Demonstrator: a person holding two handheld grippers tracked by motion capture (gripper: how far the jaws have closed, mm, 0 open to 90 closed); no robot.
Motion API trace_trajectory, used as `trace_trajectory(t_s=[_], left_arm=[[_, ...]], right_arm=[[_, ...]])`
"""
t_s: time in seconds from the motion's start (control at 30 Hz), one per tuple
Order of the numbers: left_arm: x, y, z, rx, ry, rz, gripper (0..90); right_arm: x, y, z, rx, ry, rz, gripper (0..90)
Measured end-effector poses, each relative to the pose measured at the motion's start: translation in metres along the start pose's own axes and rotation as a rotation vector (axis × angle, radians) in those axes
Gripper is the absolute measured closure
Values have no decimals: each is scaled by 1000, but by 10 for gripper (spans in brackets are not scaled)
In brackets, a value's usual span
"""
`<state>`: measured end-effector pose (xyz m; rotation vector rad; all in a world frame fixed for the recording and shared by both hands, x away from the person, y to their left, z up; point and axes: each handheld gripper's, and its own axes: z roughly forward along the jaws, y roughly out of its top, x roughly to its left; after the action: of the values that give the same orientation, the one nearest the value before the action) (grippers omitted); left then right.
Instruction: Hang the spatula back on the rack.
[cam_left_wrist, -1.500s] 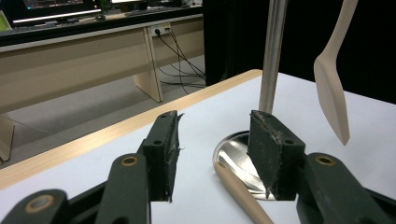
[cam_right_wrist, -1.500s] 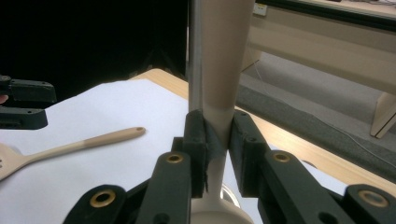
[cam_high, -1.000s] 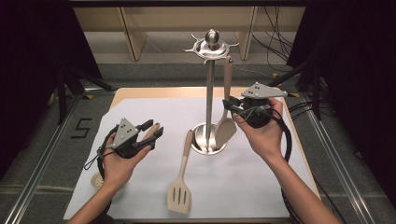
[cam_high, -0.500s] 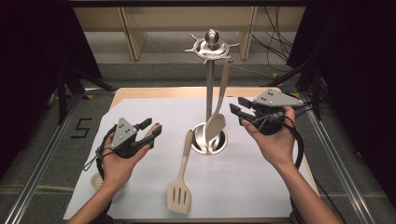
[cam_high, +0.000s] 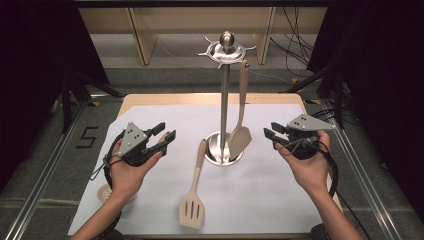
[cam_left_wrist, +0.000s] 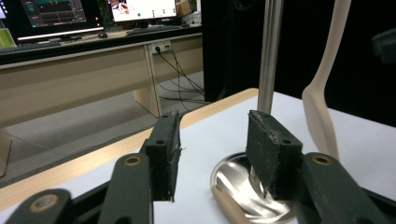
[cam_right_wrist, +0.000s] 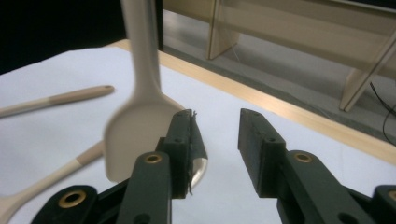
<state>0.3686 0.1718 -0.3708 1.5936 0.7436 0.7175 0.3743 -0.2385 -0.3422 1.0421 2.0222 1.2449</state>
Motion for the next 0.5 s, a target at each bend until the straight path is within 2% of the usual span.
trace_trajectory(t_s=[0.13, 0.2, 0.27, 0.37, 0.4, 0.43, 0.47, 0.5], left_arm=[[-4, 4, 4, -1, -16, -4, 582], [-5, 6, 5, -3, -22, -7, 599], [-5, 7, 5, -2, -27, -7, 611], [-7, 9, 4, -7, -31, -10, 621], [-7, 9, 3, -6, -34, -13, 626], [-7, 10, 3, -8, -35, -9, 631], [-7, 11, 2, -14, -37, -11, 634], [-8, 12, 2, -13, -37, -7, 638]], right_arm=[[-9, -9, -2, 19, -13, 31, 697], [-14, -12, -3, 22, -27, 14, 704], [-15, -14, -5, 38, -33, 52, 707], [-18, -17, -8, 32, -48, 66, 709], [-22, -17, -9, 21, -56, 40, 710], [-20, -17, -12, 33, -58, 73, 711], [-24, -17, -12, 10, -64, 47, 711], [-23, -16, -15, 17, -70, 76, 711]])
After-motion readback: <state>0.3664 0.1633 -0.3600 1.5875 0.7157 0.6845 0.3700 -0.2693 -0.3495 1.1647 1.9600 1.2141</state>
